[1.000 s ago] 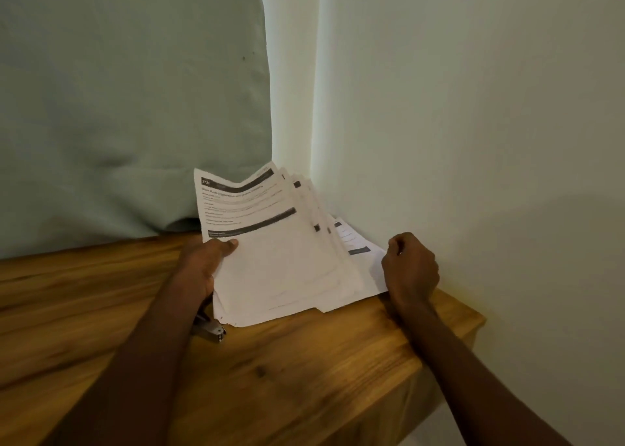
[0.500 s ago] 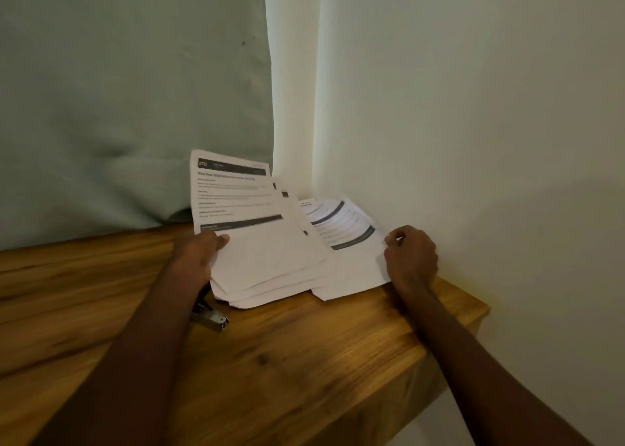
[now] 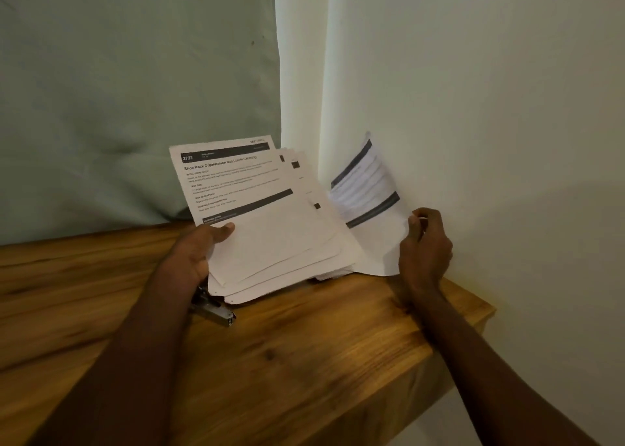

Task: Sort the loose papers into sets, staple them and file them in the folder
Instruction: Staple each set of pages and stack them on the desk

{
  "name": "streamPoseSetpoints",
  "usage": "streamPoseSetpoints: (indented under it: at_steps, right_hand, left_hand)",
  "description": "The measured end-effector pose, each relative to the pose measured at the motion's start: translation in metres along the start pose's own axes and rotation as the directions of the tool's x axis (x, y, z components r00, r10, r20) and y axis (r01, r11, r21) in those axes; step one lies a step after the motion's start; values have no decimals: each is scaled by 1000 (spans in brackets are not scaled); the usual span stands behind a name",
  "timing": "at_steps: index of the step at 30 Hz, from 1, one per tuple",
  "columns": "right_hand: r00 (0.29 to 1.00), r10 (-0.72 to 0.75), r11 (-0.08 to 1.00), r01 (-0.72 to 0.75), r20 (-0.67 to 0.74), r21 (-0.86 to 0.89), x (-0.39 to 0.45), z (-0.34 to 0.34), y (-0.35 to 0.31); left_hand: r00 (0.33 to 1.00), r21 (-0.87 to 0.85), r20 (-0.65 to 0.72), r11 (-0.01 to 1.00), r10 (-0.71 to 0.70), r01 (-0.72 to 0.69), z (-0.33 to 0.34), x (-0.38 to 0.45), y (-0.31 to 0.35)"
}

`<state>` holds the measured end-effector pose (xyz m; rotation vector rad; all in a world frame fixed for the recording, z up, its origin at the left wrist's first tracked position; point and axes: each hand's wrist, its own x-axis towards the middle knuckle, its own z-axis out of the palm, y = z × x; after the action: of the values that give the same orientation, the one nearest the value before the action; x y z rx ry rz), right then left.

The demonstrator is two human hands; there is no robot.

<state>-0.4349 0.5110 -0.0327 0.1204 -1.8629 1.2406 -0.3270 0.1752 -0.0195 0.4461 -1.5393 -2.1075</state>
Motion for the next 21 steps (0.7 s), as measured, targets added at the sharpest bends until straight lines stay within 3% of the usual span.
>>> streamPoseSetpoints:
  at_steps: [3, 7, 10, 13, 17, 21]
  right_hand:
    - [992, -43, 964, 10, 118, 267, -2, 4, -3]
    - [963, 45, 882, -162, 264, 443, 2, 6, -2]
    - [878, 98, 805, -347, 469, 481, 3, 7, -2]
    - [781, 98, 751, -465, 617, 469, -1, 6, -8]
    - [743, 65, 672, -526, 666, 521, -5, 2, -14]
    - [709, 39, 619, -570, 704, 540, -5, 0, -17]
  left_hand:
    - [995, -41, 100, 999, 12, -8, 2, -4, 1]
    - [982, -69, 185, 998, 26, -13, 12, -10, 2]
    - [978, -70, 206, 998, 16, -2, 24, -11, 0]
    - [990, -10, 125, 998, 62, -61, 35, -11, 1]
    - [985, 29, 80, 988, 152, -155, 40, -9, 3]
    - [986, -44, 81, 988, 149, -145, 35, -7, 4]
